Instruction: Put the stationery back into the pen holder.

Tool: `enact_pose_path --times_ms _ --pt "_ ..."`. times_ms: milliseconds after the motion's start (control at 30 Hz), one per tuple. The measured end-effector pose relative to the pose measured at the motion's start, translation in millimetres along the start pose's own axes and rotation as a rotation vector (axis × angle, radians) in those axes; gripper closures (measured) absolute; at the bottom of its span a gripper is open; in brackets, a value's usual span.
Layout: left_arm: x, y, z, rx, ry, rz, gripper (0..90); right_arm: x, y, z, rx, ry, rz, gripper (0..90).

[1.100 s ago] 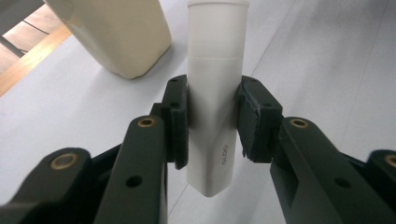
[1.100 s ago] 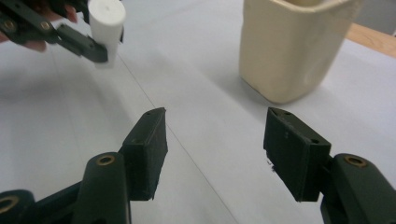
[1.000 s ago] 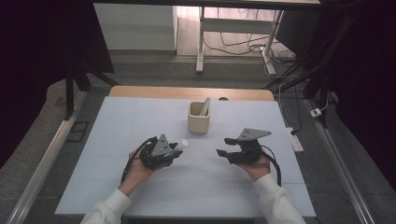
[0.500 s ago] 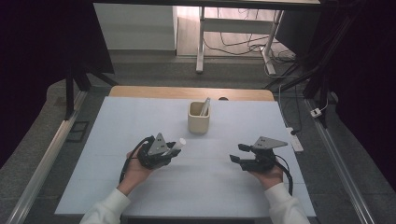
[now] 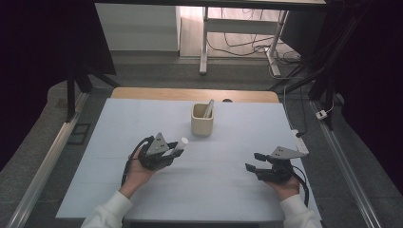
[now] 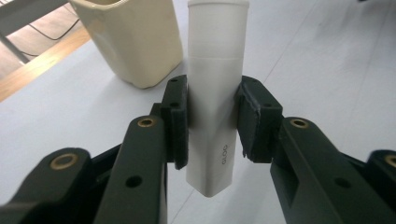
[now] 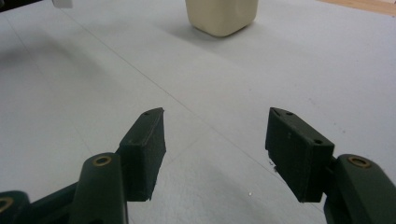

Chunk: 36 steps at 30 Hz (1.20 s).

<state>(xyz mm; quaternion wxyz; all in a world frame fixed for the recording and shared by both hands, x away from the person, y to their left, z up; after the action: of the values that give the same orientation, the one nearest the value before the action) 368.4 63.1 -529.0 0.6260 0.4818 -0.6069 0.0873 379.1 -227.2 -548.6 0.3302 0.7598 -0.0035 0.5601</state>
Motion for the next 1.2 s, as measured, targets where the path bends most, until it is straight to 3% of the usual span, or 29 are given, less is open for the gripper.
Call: enact_pose_path --times_ms 233,300,400,533,667,1200 --pt "10.8 -0.9 -1.4 -0.009 0.02 0.025 65.2 3.4 2.6 2.2 -0.003 -0.002 0.028 36.8" --pt "20.1 -3.3 -3.4 -0.018 0.042 0.044 65.2 3.2 2.8 2.9 -0.001 -0.001 0.024 36.8" --pt "37.6 -8.9 -8.7 -0.004 0.034 0.059 65.2 2.3 2.2 4.6 -0.001 -0.001 0.022 36.8" --pt "61.0 -14.6 -17.2 -0.005 0.056 0.097 65.2 0.0 1.6 5.9 0.001 0.001 0.013 36.8" --pt "74.2 -20.4 -27.2 0.002 0.073 0.113 65.2 0.7 2.0 7.0 -0.003 0.0 0.021 36.8" --pt "91.7 -47.1 -63.5 -0.011 0.212 0.14 65.1 -2.6 -1.4 7.4 -0.002 -0.003 0.002 36.8"
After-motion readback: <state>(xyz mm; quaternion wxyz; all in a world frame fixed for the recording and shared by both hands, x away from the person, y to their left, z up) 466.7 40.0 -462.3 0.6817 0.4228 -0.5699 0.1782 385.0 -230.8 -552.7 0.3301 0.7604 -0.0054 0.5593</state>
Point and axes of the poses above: each handheld gripper's, and its own axes: y roughly backward along the jaws, x roughly out of its top, z roughly to its right, the point moved 10 cm from there along -y, roughly forward along the jaws, and after that the axes turned 10 degrees about x, right-handed, at the moved point
